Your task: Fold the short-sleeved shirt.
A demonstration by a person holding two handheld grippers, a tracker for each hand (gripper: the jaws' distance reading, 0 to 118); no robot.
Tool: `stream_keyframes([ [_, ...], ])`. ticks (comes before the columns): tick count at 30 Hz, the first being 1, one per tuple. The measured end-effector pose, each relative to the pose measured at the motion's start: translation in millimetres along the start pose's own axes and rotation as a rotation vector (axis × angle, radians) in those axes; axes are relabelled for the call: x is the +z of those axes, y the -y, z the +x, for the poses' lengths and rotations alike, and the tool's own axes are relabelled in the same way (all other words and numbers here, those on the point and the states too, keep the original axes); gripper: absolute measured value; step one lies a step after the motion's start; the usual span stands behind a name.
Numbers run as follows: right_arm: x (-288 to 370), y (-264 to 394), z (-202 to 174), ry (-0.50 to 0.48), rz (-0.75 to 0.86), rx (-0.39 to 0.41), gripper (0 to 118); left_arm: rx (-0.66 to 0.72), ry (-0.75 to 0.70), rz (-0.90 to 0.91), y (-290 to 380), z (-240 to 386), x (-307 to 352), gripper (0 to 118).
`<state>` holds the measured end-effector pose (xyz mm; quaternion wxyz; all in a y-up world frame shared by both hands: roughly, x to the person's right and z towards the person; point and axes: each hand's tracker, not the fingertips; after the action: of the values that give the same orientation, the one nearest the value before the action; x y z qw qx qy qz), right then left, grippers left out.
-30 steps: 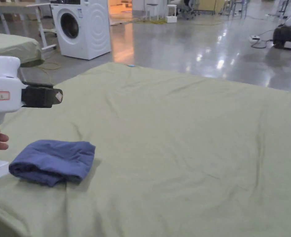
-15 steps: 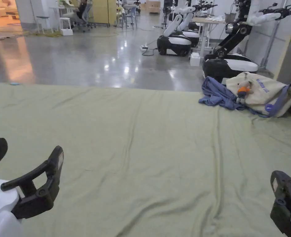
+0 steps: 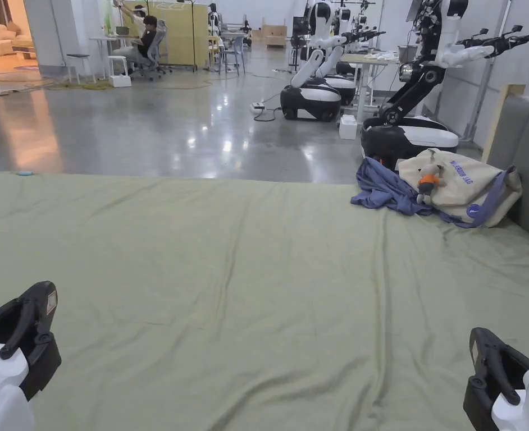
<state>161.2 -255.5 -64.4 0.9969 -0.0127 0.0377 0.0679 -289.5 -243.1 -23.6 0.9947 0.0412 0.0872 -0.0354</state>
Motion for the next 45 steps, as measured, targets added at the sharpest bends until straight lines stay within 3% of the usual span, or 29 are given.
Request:
stream_keyframes([
  [3,0,2,0,0.005,-0.005,-0.004,2,0.023,0.02,0.007,5,1,2,0],
  [4,-1,2,-1,0.006,-0.006,-0.003,3,0.03,0.019,0.019,5,1,2,9],
  [5,-1,2,-1,0.007,-0.005,0.0,16,0.03,0.019,0.029,5,1,1,47],
  [6,-1,3,-2,0.021,0.001,0.017,53,0.026,0.017,0.041,5,1,0,101],
  [8,-2,5,-4,0.052,0.013,0.043,87,0.005,-0.028,-0.011,5,5,-2,118],
  [9,-4,5,-2,0.061,-0.009,0.026,115,0.011,-0.103,-0.031,11,3,-1,118],
  [10,1,7,-1,0.075,0.125,-0.041,118,0.021,-0.126,0.005,0,2,-5,118],
  [11,0,10,0,0.044,0.077,-0.062,118,0.015,-0.163,-0.008,7,8,8,118],
  [12,1,8,3,0.074,0.08,-0.074,118,0.026,-0.154,-0.021,8,7,9,118],
  [18,-6,22,6,0.047,0.02,-0.089,118,0.189,0.113,-0.144,38,1,-6,118],
  [19,-6,24,6,0.05,0.014,-0.095,118,0.165,0.138,-0.154,34,4,-4,118],
  [21,1,22,11,0.039,0.061,-0.118,118,0.055,0.1,-0.032,31,10,0,118],
  [24,3,24,14,0.055,0.045,-0.125,118,0.037,0.141,-0.08,29,11,3,118],
  [25,5,23,16,0.059,0.047,-0.13,118,0.24,0.101,-0.158,37,14,2,118],
  [28,6,23,16,0.071,0.05,-0.134,118,0.197,0.062,-0.178,35,24,0,118],
  [29,6,23,16,0.068,0.047,-0.13,118,0.018,0.049,-0.14,28,25,-1,118],
  [36,7,23,9,0.042,0.037,-0.093,118,0.191,0.057,-0.186,34,1,-7,118],
  [40,7,22,10,0.041,0.031,-0.086,118,0.224,0.01,-0.151,36,-10,-3,118],
  [42,10,23,12,0.041,0.034,-0.091,118,0.169,-0.081,-0.093,33,-6,2,118],
  [45,9,23,11,0.045,0.036,-0.094,118,0.183,-0.016,-0.084,32,-3,11,118],
])
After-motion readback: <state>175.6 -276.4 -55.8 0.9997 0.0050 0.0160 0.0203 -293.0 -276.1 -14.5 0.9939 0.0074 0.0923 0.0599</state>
